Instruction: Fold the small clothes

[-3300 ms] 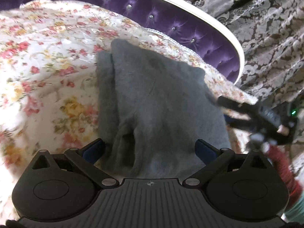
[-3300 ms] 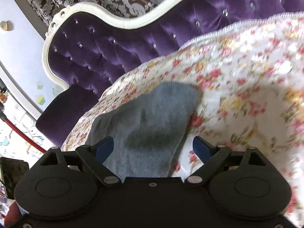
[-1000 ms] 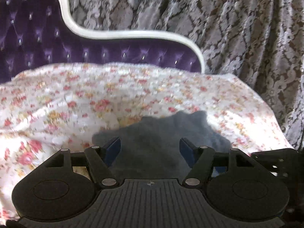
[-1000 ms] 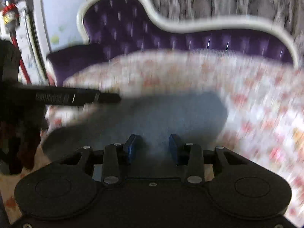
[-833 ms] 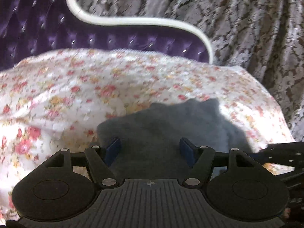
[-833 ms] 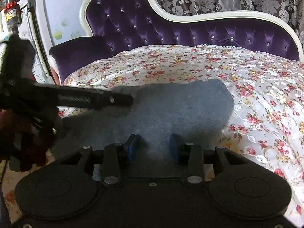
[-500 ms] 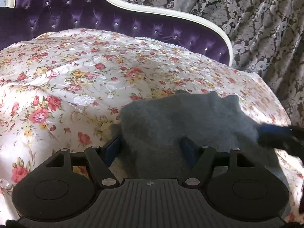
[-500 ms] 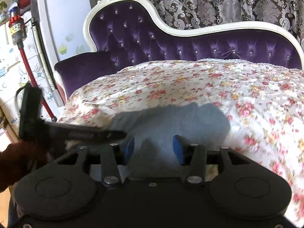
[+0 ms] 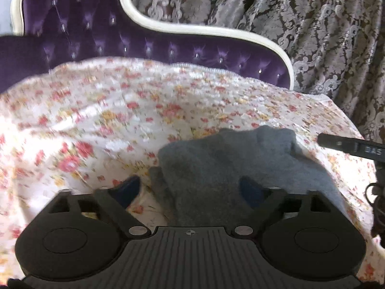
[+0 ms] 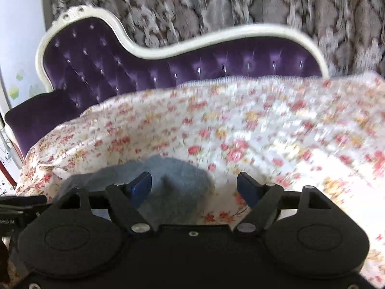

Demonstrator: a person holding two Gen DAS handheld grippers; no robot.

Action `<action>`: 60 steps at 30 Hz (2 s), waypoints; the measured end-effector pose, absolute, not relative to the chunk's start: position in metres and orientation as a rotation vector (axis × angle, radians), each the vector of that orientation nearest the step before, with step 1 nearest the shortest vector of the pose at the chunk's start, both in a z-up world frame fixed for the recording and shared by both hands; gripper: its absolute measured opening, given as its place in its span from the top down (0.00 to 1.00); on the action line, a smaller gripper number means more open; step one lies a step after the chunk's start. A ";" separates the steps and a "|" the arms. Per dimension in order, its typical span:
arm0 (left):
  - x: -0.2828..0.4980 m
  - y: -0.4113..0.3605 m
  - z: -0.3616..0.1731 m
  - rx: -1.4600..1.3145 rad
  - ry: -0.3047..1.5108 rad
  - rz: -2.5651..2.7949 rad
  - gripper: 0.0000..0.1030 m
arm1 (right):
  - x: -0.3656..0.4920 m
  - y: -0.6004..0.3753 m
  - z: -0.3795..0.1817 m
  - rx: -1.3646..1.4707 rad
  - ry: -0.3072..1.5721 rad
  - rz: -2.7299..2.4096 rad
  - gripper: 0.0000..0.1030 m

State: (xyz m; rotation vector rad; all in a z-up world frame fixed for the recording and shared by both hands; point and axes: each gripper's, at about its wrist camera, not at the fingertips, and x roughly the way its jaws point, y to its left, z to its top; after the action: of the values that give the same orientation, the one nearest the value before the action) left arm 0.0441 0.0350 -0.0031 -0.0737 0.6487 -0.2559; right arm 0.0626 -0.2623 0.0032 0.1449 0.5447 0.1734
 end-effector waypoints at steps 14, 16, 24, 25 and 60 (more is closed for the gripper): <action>-0.016 0.021 0.034 -0.103 0.617 -0.237 0.00 | -0.016 -0.244 0.035 0.097 0.494 0.158 0.00; -0.023 0.015 0.037 -0.092 0.634 -0.228 0.00 | -0.024 -0.242 0.035 0.098 0.516 0.152 0.00; -0.052 -0.015 0.048 0.061 0.667 -0.139 0.01 | -0.055 -0.240 0.037 0.177 0.612 0.210 0.00; -0.055 -0.016 0.048 0.062 0.664 -0.141 0.01 | -0.055 -0.240 0.037 0.177 0.612 0.210 0.00; -0.082 -0.015 0.041 0.061 0.746 -0.040 0.01 | -0.084 -0.217 0.033 0.097 0.796 0.035 0.01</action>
State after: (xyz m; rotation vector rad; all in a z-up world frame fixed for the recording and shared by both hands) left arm -0.0820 -0.0147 0.0405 0.0606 0.7460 -0.0398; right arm -0.0843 -0.2167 0.0335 0.0969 0.7961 0.0347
